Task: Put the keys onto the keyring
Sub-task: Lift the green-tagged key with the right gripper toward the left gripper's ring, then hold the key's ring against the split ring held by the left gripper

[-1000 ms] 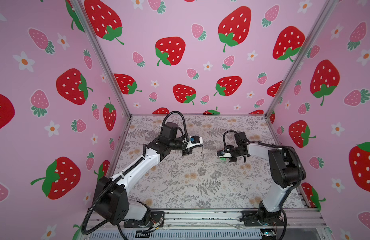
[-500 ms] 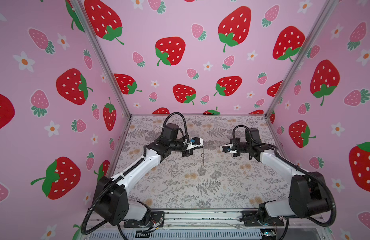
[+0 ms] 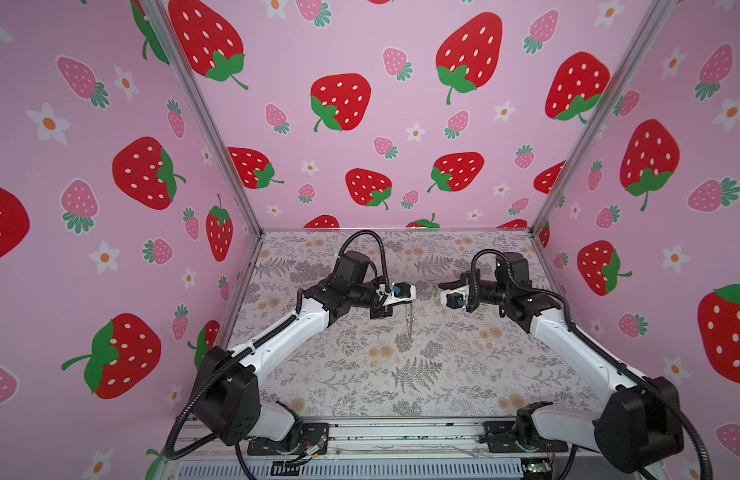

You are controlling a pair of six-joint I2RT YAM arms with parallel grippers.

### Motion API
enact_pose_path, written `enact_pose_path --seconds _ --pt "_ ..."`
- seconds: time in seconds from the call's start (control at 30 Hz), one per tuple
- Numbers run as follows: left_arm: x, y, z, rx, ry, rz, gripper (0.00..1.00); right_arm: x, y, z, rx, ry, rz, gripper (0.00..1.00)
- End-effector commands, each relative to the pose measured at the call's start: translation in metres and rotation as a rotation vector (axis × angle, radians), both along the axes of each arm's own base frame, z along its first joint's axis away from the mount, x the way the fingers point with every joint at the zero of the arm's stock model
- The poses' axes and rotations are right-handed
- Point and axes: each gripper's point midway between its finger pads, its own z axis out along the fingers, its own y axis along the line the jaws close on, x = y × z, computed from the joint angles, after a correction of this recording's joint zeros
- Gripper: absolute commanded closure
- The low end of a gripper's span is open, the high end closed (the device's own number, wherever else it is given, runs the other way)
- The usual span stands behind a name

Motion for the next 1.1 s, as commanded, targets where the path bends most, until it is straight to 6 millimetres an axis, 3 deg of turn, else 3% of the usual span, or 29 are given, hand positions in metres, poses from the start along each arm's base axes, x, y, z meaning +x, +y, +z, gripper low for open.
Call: enact_pose_path --seconds 0.0,0.2,0.53,0.87,1.07 --pt "0.009 -0.006 0.018 -0.008 -0.071 -0.001 1.00 -0.018 0.007 0.017 0.035 0.031 0.054 1.00" --pt "0.018 -0.016 0.023 -0.008 -0.099 0.039 1.00 -0.030 0.015 0.025 0.054 0.048 0.069 1.00" --pt "0.016 -0.026 0.026 0.002 -0.136 0.061 1.00 -0.041 0.023 0.034 0.126 0.072 0.078 1.00" --pt "0.019 -0.026 0.037 -0.025 -0.195 0.095 1.00 -0.045 0.023 0.028 0.121 0.093 0.080 1.00" --pt "0.009 -0.028 0.043 -0.060 -0.205 0.057 1.00 -0.045 0.023 0.026 0.122 0.094 0.075 1.00"
